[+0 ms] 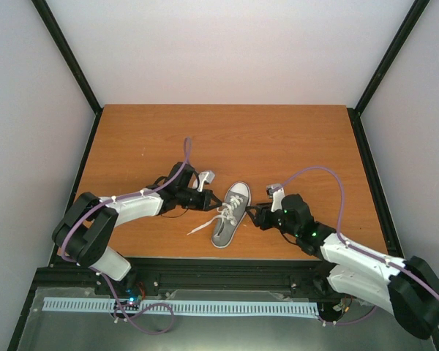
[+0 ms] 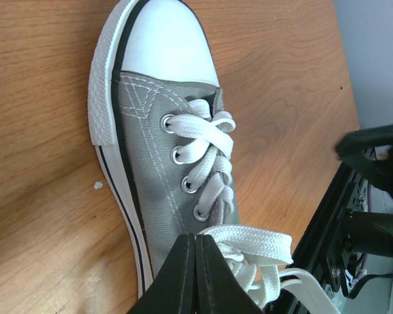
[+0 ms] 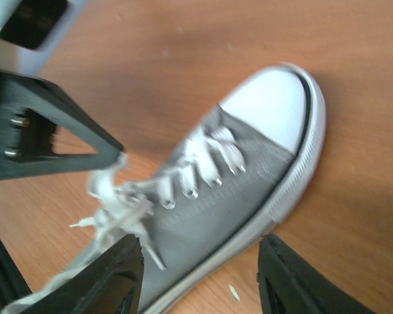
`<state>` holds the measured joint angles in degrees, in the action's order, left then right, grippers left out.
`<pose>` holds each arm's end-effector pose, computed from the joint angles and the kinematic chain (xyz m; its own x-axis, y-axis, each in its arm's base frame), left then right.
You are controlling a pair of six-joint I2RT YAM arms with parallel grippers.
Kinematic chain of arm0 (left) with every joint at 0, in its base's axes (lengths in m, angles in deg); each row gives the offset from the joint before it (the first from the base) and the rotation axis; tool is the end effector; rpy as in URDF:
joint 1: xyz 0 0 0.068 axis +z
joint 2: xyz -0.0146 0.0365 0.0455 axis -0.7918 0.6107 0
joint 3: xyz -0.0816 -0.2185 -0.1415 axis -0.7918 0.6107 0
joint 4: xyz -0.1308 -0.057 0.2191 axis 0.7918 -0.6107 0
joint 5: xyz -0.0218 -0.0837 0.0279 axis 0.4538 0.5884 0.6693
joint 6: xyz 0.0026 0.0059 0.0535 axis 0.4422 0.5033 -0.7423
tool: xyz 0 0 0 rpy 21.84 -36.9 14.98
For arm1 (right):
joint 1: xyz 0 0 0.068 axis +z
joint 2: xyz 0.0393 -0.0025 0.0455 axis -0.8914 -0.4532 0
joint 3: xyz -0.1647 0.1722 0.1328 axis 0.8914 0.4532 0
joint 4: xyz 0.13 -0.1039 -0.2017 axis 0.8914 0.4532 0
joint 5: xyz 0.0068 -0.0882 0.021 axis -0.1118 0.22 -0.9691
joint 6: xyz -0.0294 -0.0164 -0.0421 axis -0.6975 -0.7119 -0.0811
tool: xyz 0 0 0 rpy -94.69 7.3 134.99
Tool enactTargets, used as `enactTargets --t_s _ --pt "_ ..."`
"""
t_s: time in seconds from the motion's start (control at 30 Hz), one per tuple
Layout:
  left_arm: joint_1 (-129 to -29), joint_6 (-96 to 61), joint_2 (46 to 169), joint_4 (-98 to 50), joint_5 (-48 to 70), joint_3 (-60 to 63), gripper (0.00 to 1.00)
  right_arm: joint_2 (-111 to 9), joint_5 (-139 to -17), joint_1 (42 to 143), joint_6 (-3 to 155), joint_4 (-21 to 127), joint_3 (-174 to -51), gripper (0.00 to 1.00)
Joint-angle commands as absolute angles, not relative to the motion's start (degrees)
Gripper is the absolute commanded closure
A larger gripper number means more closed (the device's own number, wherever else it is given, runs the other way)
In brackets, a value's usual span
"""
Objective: Tie the shoes
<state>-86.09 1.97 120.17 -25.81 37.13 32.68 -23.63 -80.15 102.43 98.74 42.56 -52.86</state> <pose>0.2314 -0.1789 0.1643 -0.9211 0.1051 -0.3748 0.3577 0.6083 -0.7085 0.1445 0.1261 0.1740 -0.6755 0.0759 -0.7334 -0.4641 0.7291 0.5029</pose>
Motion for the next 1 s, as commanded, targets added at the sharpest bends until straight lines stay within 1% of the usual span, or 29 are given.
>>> enactTargets --t_s 0.0,0.07,0.13,0.23,0.33,0.47,0.7,0.97 --pt "-85.7 -0.2 119.1 -24.2 38.4 33.2 0.99 -30.5 -89.0 99.9 97.3 37.9 -51.5 0.56" --pt "-85.7 0.2 119.1 -23.7 38.5 33.4 0.99 -34.1 -92.3 99.9 94.1 36.9 -52.0 0.62" --pt "-85.7 0.5 119.1 -23.5 38.5 33.5 0.99 -36.3 -94.0 100.0 91.8 36.8 -52.7 0.65" --pt "-85.7 0.5 118.6 -23.5 38.4 33.7 0.99 -37.1 -95.1 100.4 89.4 37.1 -53.8 0.66" --pt "-85.7 0.5 118.5 -23.7 38.2 33.5 0.99 -37.6 -93.6 101.2 87.3 39.2 -55.3 0.66" --pt "-85.7 0.8 119.1 -23.6 38.3 33.3 0.99 -39.7 -93.0 102.3 85.4 40.6 -57.2 0.69" --pt "-85.7 1.0 119.2 -23.6 38.2 33.1 0.99 -42.8 -91.5 104.8 83.9 40.7 -58.9 0.72" --pt "-85.7 1.3 119.4 -23.5 38.4 32.9 0.99 -45.5 -88.7 106.7 83.2 40.3 -60.2 0.73"
